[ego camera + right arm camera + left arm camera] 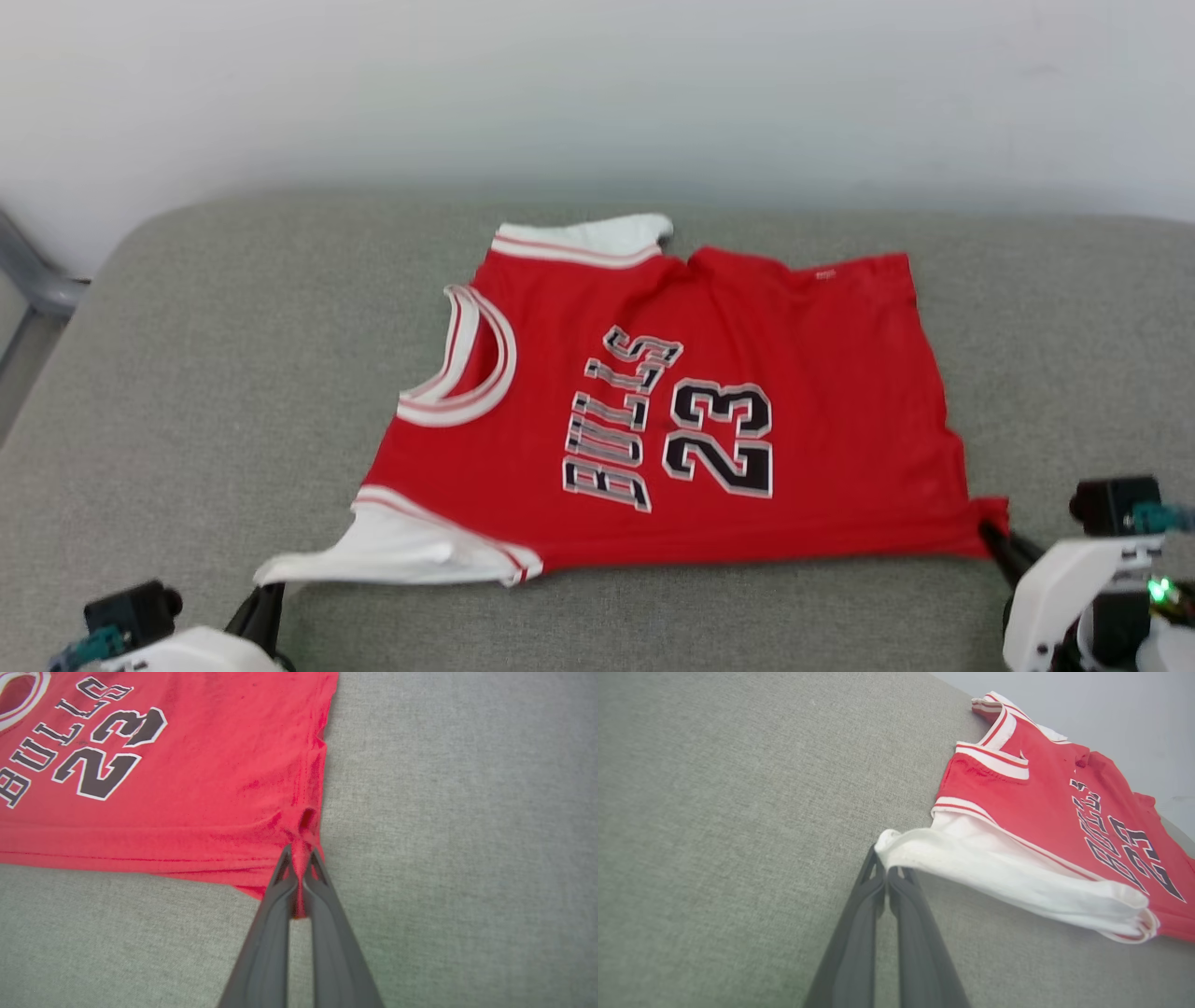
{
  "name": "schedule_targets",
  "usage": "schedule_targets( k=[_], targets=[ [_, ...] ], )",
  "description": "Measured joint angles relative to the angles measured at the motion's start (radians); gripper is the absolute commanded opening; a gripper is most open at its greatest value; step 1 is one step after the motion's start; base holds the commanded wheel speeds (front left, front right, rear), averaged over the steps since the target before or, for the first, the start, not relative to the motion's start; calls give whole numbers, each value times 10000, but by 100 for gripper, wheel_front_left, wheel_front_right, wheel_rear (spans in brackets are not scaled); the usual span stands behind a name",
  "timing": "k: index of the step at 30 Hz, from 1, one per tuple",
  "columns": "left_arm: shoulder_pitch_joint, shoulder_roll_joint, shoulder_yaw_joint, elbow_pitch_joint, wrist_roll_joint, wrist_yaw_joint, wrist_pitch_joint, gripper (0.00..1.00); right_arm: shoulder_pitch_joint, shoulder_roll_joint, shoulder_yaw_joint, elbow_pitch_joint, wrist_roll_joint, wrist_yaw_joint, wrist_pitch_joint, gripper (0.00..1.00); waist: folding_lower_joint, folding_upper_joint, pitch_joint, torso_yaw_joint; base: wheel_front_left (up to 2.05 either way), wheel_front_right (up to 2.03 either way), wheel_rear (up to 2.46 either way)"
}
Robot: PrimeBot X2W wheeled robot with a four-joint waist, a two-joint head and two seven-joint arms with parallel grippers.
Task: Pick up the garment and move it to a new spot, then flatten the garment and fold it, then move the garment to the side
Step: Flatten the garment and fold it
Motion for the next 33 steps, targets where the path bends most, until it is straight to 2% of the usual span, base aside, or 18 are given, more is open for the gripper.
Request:
schedule_targets(
  k=[7,16,20,24,33],
  targets=[
    [2118,460,188,-1779,-353,1039,464,0,2444,656,-1099,-1814,-616,15,481,0,0,0,-786,-19,0,0,0],
    [3715,949,318,-3764,-451,2048,719,0,4692,1747,-2249,-3850,-1137,-2,1544,0,2,0,-855,94,0,0,0],
    [3632,1078,309,-4458,-343,2236,857,0,4839,1958,-2408,-4562,-1340,-33,1881,0,3,0,-700,94,0,0,0],
    [2825,1214,171,-4828,-82,2291,1143,0,4443,1942,-2326,-5030,-1523,-36,2119,0,3,0,-392,37,0,0,0],
    [607,924,-161,-4136,228,1768,1421,0,2685,1611,-1873,-4918,-1850,-38,2299,0,6,0,687,-146,0,0,0]
  ],
)
